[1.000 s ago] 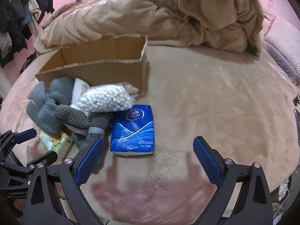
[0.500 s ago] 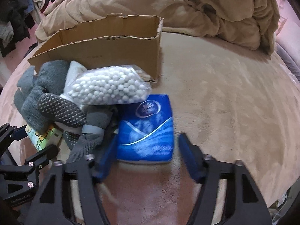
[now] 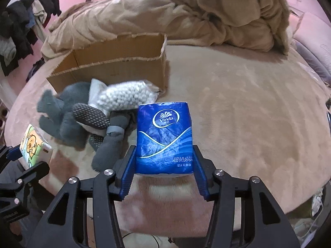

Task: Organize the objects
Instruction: 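Carry both tissue packs into the cardboard box and open both grippers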

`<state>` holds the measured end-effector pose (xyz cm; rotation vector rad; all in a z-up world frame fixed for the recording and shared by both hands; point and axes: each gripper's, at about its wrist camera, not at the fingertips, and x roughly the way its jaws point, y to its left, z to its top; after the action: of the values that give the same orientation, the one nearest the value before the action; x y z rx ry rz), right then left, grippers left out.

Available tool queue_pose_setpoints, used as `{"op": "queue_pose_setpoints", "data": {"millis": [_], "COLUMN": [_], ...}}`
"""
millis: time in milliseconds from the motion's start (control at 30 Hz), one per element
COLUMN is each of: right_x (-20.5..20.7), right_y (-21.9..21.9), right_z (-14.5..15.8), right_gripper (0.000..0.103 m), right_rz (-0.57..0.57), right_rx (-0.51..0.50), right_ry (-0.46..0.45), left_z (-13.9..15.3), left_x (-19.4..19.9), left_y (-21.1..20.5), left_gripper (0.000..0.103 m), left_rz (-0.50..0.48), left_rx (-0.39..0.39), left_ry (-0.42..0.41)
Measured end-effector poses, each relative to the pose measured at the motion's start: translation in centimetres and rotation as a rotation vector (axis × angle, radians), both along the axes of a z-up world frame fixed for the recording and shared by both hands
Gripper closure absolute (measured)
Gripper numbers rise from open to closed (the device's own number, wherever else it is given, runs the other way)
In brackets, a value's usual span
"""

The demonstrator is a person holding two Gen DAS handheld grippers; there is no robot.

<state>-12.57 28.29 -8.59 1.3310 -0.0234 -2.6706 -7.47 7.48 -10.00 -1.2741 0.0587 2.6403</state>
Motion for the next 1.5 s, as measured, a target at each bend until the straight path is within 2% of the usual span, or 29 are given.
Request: {"op": "queue_pose_setpoints", "data": {"millis": [233,367,600,767,867,1100,1333,1500], "right_x": [1.7,1.4,-1.3,-4.3,-6.5,-10.9,-13.6,-15.3], "right_y": [0.8,0.5,-0.9,-2.0,-2.7,-3.6,-4.5,-4.4], "right_z": [4.3,6.9,10.0,10.8,10.4,8.0,5.1,2.3], "right_gripper": [0.049,0.049,0.049,0.049,0.049,0.049,0.049,0.048], "right_rz": [-0.015,-0.011,0.021,0.052,0.071,0.094,0.119,0.116], "right_rx": [-0.03,-0.049,-0.072,-0.08,-0.076,-0.08,-0.084,-0.093], "right_ry": [0.067,0.115,0.191,0.221,0.235,0.195,0.149,0.081], "left_z": [4.2,6.5,8.8,9.4,9.0,6.9,3.5,0.8], "left_x": [1.3,0.3,-2.9,-6.4,-8.7,-13.6,-18.0,-20.4], "left_y": [-0.4,-0.8,-1.1,-1.1,-1.0,-0.6,-0.3,-0.3], "left_gripper": [0.038,0.038,0.038,0.038,0.038,0.038,0.037,0.037], "left_rz": [0.015,0.026,0.037,0.043,0.049,0.065,0.067,0.074], "left_rx": [0.043,0.061,0.074,0.073,0.079,0.082,0.115,0.139], "left_ry": [0.047,0.078,0.12,0.147,0.148,0.13,0.067,0.014]}}
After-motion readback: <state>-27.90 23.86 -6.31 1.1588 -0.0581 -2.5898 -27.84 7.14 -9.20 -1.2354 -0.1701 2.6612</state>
